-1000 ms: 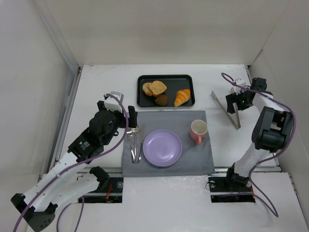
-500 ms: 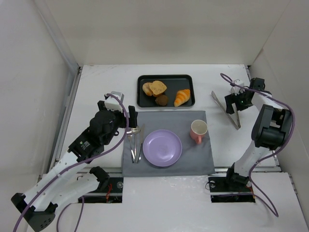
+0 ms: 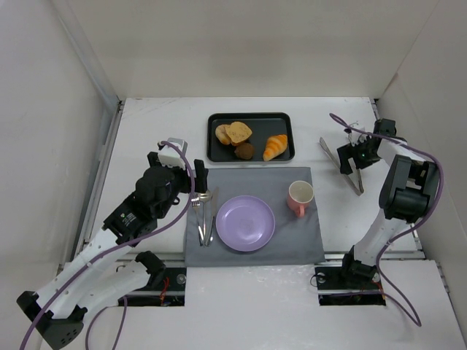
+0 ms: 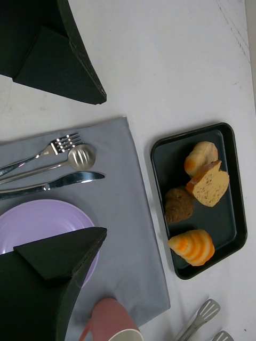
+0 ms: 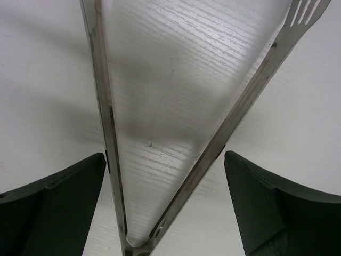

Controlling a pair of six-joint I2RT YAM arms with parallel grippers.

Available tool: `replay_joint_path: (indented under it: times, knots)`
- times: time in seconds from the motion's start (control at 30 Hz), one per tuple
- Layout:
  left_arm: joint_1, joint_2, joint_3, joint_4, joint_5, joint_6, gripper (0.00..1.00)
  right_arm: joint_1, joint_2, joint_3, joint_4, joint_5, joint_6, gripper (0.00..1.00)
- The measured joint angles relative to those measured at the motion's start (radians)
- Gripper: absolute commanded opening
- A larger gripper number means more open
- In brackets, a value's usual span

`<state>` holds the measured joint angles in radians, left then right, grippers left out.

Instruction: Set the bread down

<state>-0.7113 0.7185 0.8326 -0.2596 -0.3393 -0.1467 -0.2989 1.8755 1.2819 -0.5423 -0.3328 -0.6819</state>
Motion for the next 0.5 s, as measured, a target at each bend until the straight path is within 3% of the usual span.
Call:
replay_joint_path:
  times: [0.5]
  knots:
    - [0.000, 0.000, 0.000, 0.000, 0.000, 0.000, 1.00, 0.006, 0.001, -0.002, -0.003, 0.050, -0.036, 0.95]
